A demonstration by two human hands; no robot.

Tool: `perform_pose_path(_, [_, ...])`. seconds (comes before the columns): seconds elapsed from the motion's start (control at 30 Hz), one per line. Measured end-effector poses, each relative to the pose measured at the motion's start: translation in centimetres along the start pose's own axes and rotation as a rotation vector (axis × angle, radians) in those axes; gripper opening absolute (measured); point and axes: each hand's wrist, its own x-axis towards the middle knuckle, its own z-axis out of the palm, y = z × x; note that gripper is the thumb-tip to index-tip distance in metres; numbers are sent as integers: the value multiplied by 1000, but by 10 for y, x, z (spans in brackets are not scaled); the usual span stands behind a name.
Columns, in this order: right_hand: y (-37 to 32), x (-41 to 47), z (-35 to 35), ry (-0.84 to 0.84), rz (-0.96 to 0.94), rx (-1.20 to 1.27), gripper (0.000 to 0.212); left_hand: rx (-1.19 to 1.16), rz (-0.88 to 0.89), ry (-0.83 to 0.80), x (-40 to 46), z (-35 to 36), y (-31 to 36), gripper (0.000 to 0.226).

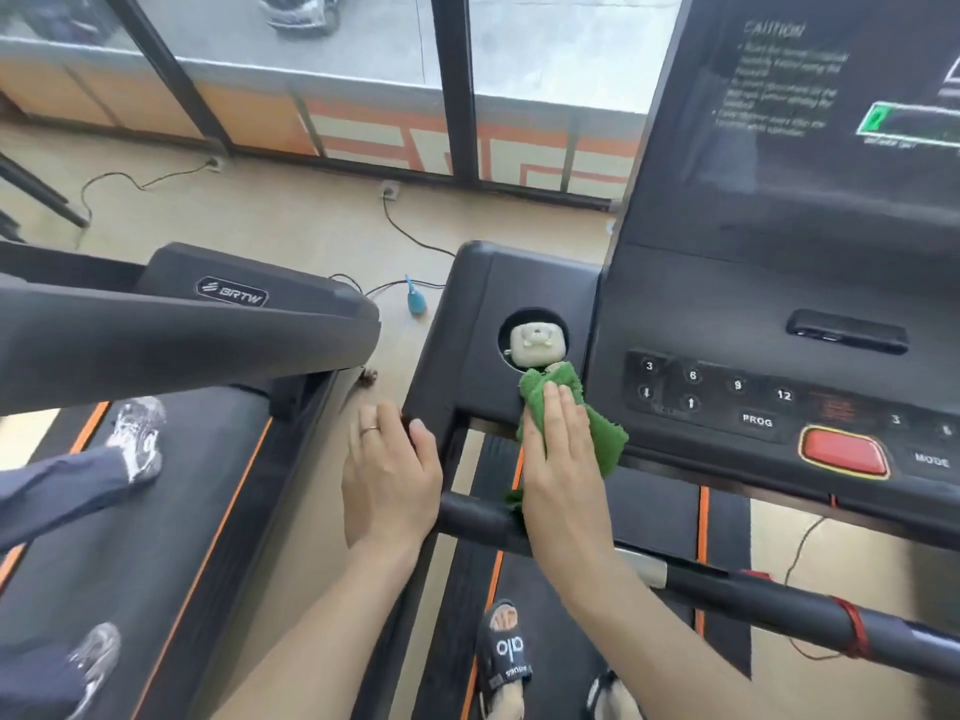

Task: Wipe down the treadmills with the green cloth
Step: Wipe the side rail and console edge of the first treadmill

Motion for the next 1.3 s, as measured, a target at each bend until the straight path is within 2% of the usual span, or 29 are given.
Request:
perform_pose_path(0.13, [-11, 31, 9, -57, -231, 106, 53, 38, 26, 15, -3, -1, 0, 13])
perform_pose_path(0.23, [2, 42, 8, -61, -368, 49, 55, 34, 23, 13, -2, -1, 1, 13])
perform_pose_path(0.43, [20, -3, -10, -66, -210, -20, 67, 45, 26, 22, -2, 2, -1, 14])
perform_pose_path(0.6, [-9, 51, 6, -59, -435, 109, 60, 40, 30, 7, -1, 0, 0, 13])
perform_pose_path(0.7, [-8, 61, 6, -95, -453, 105, 59, 15, 23, 10, 0, 0, -2, 14])
perform_pose_path(0.83, [28, 2, -10, -60, -381, 97, 55, 26, 37, 25, 1, -1, -3, 14])
perform_pose_path(0.93, [41, -14, -9, -76, -264, 238, 84, 28, 48, 31, 2, -2, -2, 16])
perform_pose_path(0.97, [34, -5, -7, -74, -213, 299, 87, 28, 52, 32, 3, -1, -2, 18])
perform_pose_path(1.1, [-6, 39, 3, -63, -121, 443, 68, -18, 45, 17, 3, -2, -2, 25])
perform_pose_path(1.17, [-13, 42, -9, -87, -85, 630, 55, -54, 14, -18, 2, -3, -2, 23])
perform_pose_path(1.23, [-10, 30, -32, -192, 95, 941, 48, -64, 5, -46, 0, -7, -3, 27])
perform_pose_path(1.3, [-5, 16, -50, -311, 326, 1218, 44, -141, 93, -30, -7, -19, 1, 36])
